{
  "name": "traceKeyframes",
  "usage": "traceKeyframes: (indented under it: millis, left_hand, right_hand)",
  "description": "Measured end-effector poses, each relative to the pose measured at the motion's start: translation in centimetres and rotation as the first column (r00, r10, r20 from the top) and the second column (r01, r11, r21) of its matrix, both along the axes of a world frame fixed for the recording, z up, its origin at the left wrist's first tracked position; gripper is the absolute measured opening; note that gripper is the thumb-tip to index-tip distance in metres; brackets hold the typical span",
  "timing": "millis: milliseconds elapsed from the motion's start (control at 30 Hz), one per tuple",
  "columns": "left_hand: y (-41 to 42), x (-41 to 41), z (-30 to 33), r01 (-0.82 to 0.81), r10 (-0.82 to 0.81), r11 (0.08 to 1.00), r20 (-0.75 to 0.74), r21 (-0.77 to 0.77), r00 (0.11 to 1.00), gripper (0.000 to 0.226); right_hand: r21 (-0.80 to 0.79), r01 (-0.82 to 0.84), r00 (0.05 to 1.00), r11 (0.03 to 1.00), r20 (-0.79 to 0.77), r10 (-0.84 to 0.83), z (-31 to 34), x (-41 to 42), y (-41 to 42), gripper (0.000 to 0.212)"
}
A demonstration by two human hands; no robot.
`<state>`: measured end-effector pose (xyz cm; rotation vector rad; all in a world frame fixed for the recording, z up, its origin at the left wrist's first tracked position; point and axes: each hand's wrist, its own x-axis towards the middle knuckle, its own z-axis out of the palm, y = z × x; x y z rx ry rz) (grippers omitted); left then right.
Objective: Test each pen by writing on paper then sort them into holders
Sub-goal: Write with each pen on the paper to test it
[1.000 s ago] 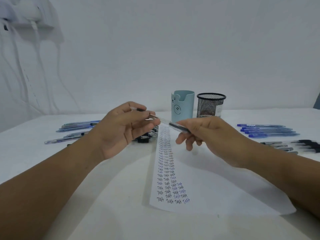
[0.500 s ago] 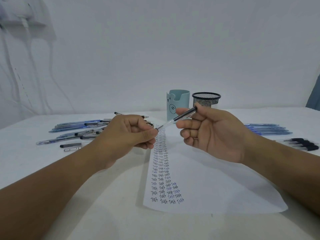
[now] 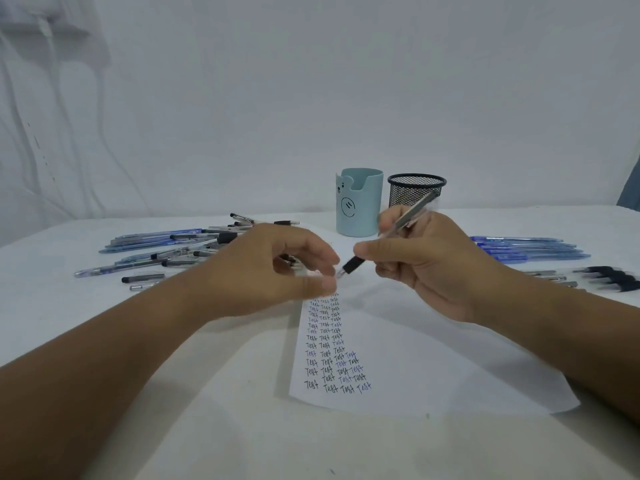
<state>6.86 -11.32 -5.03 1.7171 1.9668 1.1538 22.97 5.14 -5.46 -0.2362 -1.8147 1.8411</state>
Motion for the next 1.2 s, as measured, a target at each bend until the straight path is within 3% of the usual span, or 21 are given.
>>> traceKeyframes:
  millis: [100,200,267,367,433,667,1200]
  left_hand:
    - [-0.6,-0.9,0.2,-0.022,-0.018,0.987,-0.248,-0.16,0.968,0.044]
    - [-0.6,-1.0,0.2,0.042,-0.13,0.963,-0.323,-0.267,0.937,0.05]
    - [-0.4,-0.9,0.0,0.065,-0.153,0.96,-0.317,-0.271,0.936,0.047]
    - [-0.3,-1.0,-0.1,0.076,-0.16,0.963,-0.32,-0.26,0.934,0.043]
    - [-0.3,-1.0,-0.1,0.08,-0.16,0.963,-0.307,-0.256,0.938,0.037]
    - [-0.2,-1.0,0.2,0.079,-0.159,0.958,-0.283,-0.276,0.946,0.04]
    - [-0.2,-0.9,0.2,0.074,-0.154,0.955,-0.267,-0.287,0.951,0.038]
  right_hand:
    - [0.032,-0.008,1.0,0.999,0.005,0.008,0.3,0.4,0.1,0.037]
    - [0.084,-0.19,0.98,0.978,0.075,0.184,0.7,0.9,-0.7,0.006]
    - [0.155,-0.307,0.943,0.939,0.181,0.279,0.4,1.1,-1.3,0.019]
    - [0.281,-0.28,0.942,0.918,0.265,0.206,-0.4,0.9,-2.4,0.02]
    - [0.338,-0.25,0.949,0.907,0.271,0.161,-0.8,0.8,-2.8,0.03]
    - [0.471,-0.185,0.96,0.863,0.274,0.056,-0.8,1.1,-3.4,0.035]
    - [0.524,-0.21,0.94,0.825,0.342,0.022,-1.0,1.1,-3.5,0.038]
